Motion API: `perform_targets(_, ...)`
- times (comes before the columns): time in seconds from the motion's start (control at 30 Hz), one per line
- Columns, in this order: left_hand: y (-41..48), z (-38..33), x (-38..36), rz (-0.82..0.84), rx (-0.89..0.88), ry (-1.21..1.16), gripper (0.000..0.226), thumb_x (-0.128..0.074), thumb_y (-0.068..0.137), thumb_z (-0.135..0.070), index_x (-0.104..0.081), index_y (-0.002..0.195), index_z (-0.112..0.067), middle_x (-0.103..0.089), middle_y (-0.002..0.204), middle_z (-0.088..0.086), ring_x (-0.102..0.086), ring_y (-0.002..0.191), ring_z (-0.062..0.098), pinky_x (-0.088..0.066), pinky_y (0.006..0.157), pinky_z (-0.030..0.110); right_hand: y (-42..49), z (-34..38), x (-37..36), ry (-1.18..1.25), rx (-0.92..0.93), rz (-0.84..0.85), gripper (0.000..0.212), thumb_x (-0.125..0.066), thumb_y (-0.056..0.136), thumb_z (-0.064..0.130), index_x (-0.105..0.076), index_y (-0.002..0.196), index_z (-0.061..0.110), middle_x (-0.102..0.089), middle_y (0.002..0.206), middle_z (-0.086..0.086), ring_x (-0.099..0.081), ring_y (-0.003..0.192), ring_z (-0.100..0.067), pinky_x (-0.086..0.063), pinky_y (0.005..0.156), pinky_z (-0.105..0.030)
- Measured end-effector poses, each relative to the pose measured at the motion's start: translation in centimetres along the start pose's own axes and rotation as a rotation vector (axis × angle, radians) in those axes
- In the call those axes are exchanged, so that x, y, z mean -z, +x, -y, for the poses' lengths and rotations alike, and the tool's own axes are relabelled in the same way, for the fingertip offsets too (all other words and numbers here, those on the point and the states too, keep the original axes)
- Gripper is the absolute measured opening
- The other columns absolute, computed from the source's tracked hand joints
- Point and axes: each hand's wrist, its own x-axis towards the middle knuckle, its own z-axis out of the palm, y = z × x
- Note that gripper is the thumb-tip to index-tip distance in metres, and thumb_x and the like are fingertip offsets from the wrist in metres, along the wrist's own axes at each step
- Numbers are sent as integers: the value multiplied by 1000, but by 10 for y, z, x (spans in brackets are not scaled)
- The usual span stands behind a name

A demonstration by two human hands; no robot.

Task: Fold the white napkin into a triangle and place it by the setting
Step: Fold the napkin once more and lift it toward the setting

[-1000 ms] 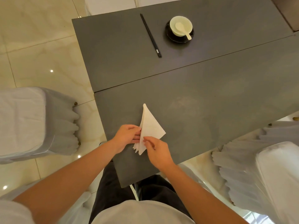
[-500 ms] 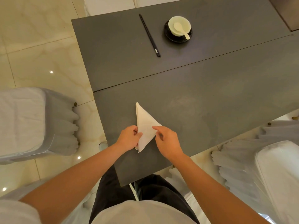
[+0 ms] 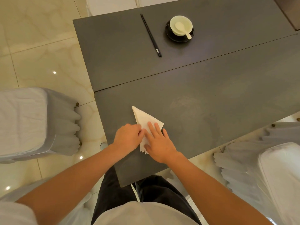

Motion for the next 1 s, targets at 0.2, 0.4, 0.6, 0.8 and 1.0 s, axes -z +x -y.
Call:
perform_targets(0.2,21,13,-11,-68,-453,366,59,-47,95,-39,-39,145,-8,-34,156,15,-27,145,37,-30,116,48,5,-28,13,-329,188,11,73,-56,91,19,-12,149,27,9,162,-5,13,147,-30,2,115,-63)
perform_targets(0.4,6,18,-33,110,-314,380,74,-17,100,-55,4,155,-11,7,164,13,6,151,32,-8,123,46,4,-22,39,-202,6,-105,40,-63,86,16,-51,125,14,-16,161,-7,0,148,-32,1,117,-59)
perform_targets(0.6,-24,38,-55,61,-328,365,76,-17,100,-57,0,155,-8,0,163,17,1,150,36,-15,121,51,3,15,10,213,-159,-162,69,-36,100,37,3,152,13,7,162,-10,9,148,-30,-4,119,-50)
perform_targets(0.8,-23,44,-58,105,-341,371,80,-19,98,-62,2,155,-10,4,164,16,4,151,34,-9,122,49,-20,5,-41,-8,-249,-106,74,-11,96,60,18,149,17,14,161,-9,16,146,-30,-3,117,-58)
perform_targets(1.0,-22,54,-50,111,-387,417,80,-20,98,-62,1,155,-10,4,164,12,4,151,31,-9,122,46,-31,-4,-49,-88,-250,-113,78,-10,91,70,9,151,26,6,162,-5,11,148,-29,3,115,-62)
